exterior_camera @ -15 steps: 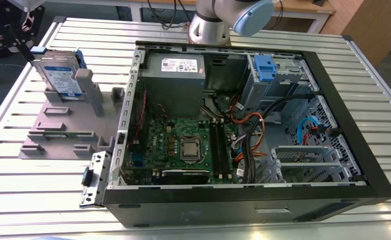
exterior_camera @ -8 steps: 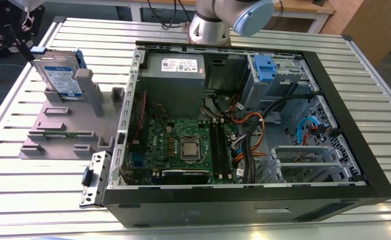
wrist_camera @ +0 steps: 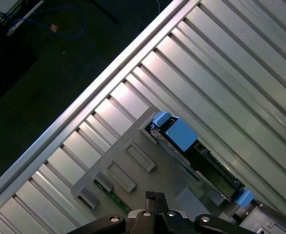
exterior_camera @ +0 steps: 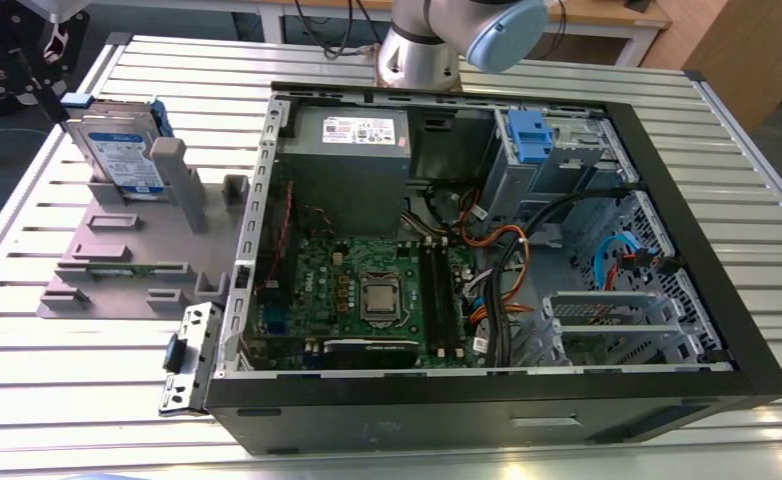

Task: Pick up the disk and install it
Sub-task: 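Pick up the disk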

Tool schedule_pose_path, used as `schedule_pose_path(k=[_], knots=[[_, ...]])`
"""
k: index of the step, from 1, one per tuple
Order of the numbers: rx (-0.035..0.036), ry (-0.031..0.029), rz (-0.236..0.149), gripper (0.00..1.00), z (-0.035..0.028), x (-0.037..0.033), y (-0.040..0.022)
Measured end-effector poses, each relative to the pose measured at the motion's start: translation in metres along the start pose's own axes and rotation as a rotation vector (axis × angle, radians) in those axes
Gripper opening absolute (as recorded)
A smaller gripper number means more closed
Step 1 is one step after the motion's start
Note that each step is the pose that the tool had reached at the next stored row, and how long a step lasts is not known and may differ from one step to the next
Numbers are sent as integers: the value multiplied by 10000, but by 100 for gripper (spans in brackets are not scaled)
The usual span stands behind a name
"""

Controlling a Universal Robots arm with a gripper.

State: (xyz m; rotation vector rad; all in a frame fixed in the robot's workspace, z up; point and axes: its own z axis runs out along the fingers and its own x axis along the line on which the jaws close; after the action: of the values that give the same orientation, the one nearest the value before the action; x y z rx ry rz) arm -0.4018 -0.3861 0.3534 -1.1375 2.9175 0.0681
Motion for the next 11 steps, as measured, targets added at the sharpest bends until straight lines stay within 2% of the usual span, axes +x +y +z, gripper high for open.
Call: schedule_pose_path(k=[11], knots=[[-3, 5, -119, 11, 0, 0, 0]])
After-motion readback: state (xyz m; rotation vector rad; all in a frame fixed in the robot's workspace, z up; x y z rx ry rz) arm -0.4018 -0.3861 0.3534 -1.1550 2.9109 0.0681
